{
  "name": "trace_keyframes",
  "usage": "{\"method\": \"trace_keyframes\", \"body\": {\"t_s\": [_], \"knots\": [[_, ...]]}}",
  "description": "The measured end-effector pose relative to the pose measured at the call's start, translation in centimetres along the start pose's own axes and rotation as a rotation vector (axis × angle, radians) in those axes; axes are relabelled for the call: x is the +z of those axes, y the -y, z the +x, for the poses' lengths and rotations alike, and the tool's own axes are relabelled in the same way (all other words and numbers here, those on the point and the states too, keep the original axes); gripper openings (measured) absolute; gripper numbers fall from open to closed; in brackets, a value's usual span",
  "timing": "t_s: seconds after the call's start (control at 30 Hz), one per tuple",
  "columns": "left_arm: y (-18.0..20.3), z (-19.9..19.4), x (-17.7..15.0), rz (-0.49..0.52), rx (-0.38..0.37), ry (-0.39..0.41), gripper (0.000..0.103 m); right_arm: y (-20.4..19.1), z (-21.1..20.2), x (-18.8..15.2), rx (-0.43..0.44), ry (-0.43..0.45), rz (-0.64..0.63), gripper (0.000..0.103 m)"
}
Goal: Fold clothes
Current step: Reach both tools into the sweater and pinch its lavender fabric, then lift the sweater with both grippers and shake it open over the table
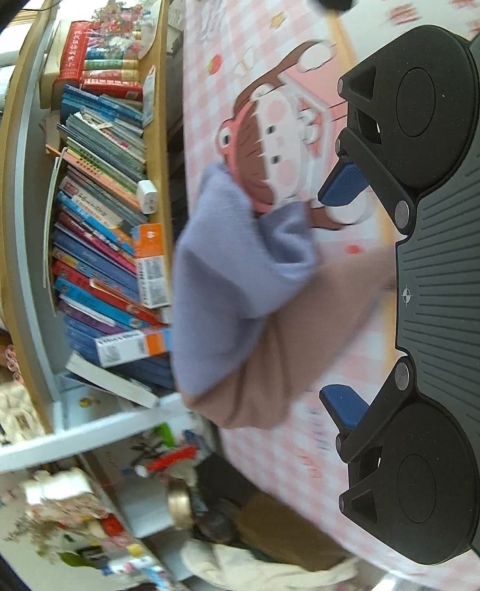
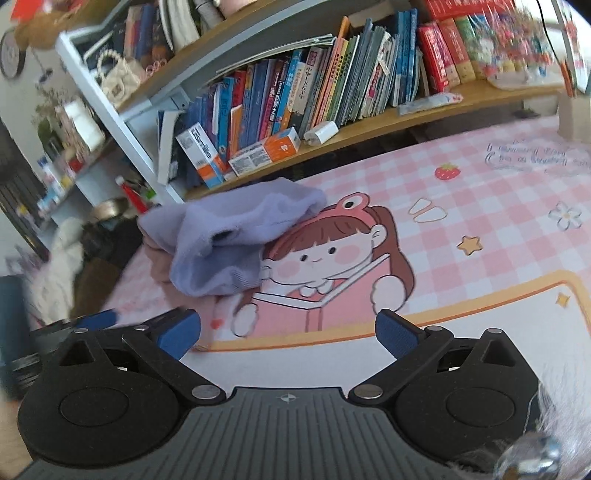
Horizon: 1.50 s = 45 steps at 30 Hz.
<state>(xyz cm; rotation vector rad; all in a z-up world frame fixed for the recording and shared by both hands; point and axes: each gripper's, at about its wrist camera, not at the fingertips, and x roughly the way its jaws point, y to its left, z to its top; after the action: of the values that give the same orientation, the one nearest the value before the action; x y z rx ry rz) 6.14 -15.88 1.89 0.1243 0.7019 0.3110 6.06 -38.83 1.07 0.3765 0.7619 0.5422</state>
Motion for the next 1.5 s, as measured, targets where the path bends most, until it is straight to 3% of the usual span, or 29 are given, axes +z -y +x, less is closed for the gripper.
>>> {"method": "trace_keyframes", "body": {"t_s": [0.1, 0.2, 0.23, 0.27, 0.3, 0.47, 0.67, 0.77, 0.83, 0.97, 1.03, 1.07, 1.1, 1.17, 1.27, 1.37, 1.5], "knots": [[1.3, 2.2, 1.5, 0.047, 0.026, 0.02, 0.095, 0.1, -0.3, 0.6, 0.012, 0.01, -0.002, 0.102], [2.4, 4.3, 2.3, 0.093, 0.091, 0.028, 0.074, 0.4, -0.4, 1.1, 0.028, 0.015, 0.012, 0.102], [2.5, 4.8, 2.5, 0.101, 0.1, 0.028, 0.059, 0.5, -0.4, 1.2, 0.034, 0.017, 0.019, 0.102], [2.5, 5.3, 2.6, 0.11, 0.108, 0.028, 0.019, 0.8, -0.4, 1.4, 0.045, 0.014, 0.034, 0.102], [2.5, 5.6, 2.6, 0.127, 0.098, 0.028, 0.004, 1.1, -0.2, 1.6, 0.061, 0.005, 0.059, 0.102], [3.9, 2.3, 1.2, 0.268, 0.043, 0.113, 0.004, 2.6, 1.3, 2.3, 0.162, -0.058, 0.225, 0.102], [1.8, -5.2, 0.2, 0.169, -0.008, 0.186, 0.004, 3.6, 4.6, 2.4, 0.32, -0.17, 0.504, 0.102], [1.2, -8.3, -0.8, 0.197, -0.017, 0.216, 0.004, 4.1, 6.6, 2.1, 0.397, -0.221, 0.661, 0.102], [1.3, -10.0, -1.5, 0.234, -0.018, 0.229, 0.004, 4.3, 7.9, 1.5, 0.41, -0.263, 0.747, 0.102], [1.2, -13.2, -2.2, 0.189, -0.048, 0.245, 0.004, 4.7, 9.2, 0.1, 0.352, -0.347, 0.848, 0.099], [1.2, -14.2, -2.5, 0.192, -0.052, 0.249, 0.004, 4.9, 9.2, -0.3, 0.315, -0.355, 0.857, 0.076], [1.3, -14.5, -2.6, 0.207, -0.052, 0.25, 0.004, 5.0, 9.1, -0.4, 0.294, -0.356, 0.856, 0.051], [1.4, -14.8, -2.8, 0.222, -0.052, 0.25, 0.004, 5.1, 9.0, -0.6, 0.273, -0.357, 0.855, 0.035], [1.5, -15.1, -2.8, 0.227, -0.072, 0.251, 0.004, 5.7, 8.6, -0.5, 0.272, -0.331, 0.857, 0.023], [2.2, -15.9, -2.4, 0.241, -0.12, 0.29, 0.004, 6.6, 7.5, 0.3, 0.296, -0.257, 0.846, 0.017], [3.2, -16.8, -0.9, 0.242, -0.19, 0.369, 0.004, 7.4, 4.6, 3.4, 0.345, -0.091, 0.784, 0.015], [4.5, -18.5, 1.6, 0.231, -0.317, 0.538, 0.004, 6.4, -1.0, 10.5, 0.356, 0.175, 0.567, 0.015]]}}
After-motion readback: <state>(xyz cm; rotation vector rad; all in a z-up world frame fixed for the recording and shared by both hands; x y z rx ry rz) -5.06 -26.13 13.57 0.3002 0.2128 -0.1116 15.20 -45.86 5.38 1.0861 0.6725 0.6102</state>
